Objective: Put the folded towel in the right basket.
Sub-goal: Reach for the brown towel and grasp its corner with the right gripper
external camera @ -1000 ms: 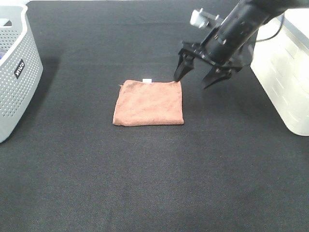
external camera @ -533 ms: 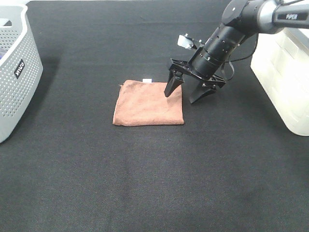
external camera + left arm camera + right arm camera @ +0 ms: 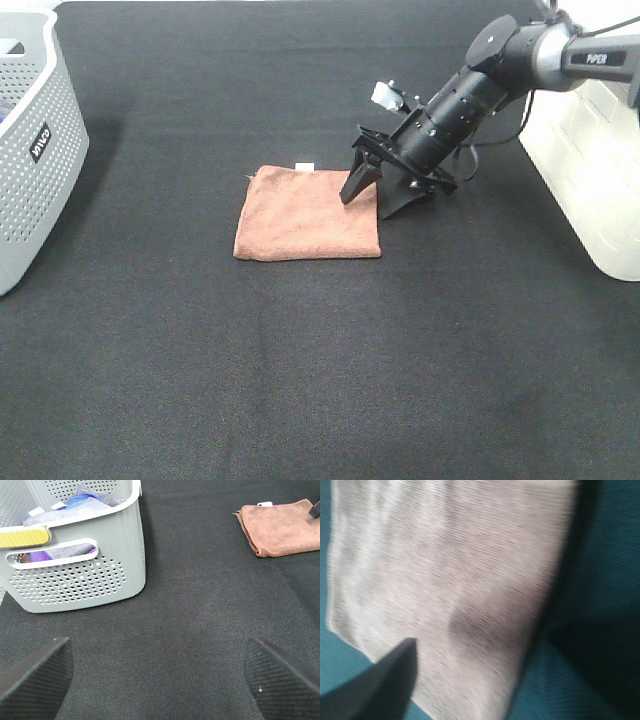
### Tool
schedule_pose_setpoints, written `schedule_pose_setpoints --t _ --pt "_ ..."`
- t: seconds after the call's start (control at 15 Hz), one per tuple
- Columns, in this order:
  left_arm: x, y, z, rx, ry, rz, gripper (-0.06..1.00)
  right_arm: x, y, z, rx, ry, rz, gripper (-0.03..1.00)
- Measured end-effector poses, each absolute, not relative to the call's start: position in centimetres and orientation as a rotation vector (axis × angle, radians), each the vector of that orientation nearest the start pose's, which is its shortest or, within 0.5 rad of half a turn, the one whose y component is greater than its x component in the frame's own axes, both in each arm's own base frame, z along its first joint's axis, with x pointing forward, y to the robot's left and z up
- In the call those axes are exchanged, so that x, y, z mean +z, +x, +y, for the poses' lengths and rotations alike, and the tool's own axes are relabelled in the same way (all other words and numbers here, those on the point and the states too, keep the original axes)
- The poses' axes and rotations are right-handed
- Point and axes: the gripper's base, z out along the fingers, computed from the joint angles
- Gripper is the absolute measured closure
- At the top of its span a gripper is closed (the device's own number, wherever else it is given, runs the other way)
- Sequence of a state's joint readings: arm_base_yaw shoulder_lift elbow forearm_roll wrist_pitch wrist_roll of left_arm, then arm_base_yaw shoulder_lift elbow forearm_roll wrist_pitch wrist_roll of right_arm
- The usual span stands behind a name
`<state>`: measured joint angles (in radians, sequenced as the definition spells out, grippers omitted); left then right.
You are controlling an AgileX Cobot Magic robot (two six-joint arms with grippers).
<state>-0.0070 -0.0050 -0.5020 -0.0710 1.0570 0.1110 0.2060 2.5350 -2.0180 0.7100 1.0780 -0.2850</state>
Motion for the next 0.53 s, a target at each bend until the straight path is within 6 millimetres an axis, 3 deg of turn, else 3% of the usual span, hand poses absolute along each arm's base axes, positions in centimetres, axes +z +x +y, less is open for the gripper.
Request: schedule_pose_setpoints --t 0.07,0.27,0.33,0.53 --pt "27.8 -0.6 -0.6 -0.019 0.123 2.028 0.06 9.0 48.4 15.6 0.972 -0.242 2.892 0.45" --pt "27.8 -0.6 -0.6 -0.019 0.123 2.028 0.06 9.1 48.6 15.7 0.982 -0.276 2.872 0.87" --pt "27.8 -0.6 -0.6 -0.019 0.123 2.028 0.06 9.5 48.7 15.8 0.991 -0.293 2.868 0.95" --pt "27.8 -0.6 -0.6 -0.019 0.123 2.028 0.06 11.9 49.3 16.2 1.022 -0.379 2.83 0.97"
